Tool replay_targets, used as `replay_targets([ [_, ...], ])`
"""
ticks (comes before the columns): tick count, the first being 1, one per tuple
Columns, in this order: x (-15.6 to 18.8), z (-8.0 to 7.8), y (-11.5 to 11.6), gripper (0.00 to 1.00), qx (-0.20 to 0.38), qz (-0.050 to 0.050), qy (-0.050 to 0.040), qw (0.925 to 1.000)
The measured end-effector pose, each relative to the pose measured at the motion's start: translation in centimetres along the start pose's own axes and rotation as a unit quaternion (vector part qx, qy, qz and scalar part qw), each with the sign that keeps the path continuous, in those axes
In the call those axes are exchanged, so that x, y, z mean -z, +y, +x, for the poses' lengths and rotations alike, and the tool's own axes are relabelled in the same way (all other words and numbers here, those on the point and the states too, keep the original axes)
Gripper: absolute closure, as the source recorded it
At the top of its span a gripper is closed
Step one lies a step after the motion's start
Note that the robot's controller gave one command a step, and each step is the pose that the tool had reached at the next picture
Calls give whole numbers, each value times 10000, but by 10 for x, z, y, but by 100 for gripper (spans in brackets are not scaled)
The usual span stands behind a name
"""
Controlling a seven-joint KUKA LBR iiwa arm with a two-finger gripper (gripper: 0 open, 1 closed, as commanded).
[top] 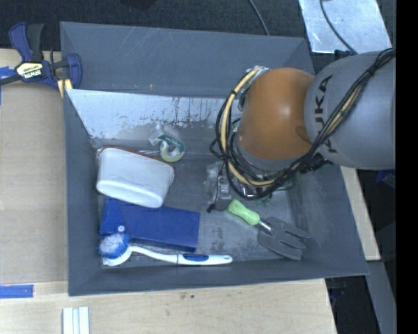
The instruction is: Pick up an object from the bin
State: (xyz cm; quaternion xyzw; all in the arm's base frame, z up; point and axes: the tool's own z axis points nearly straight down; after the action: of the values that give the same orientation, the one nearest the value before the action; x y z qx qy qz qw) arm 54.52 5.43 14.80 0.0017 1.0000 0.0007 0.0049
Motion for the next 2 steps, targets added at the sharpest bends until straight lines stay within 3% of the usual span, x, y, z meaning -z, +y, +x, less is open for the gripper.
replay_targets([
  [1,-37,7,-14,100,-255,3,30,9997],
  [2,-37,41,-46,100,109,5,0,9999],
])
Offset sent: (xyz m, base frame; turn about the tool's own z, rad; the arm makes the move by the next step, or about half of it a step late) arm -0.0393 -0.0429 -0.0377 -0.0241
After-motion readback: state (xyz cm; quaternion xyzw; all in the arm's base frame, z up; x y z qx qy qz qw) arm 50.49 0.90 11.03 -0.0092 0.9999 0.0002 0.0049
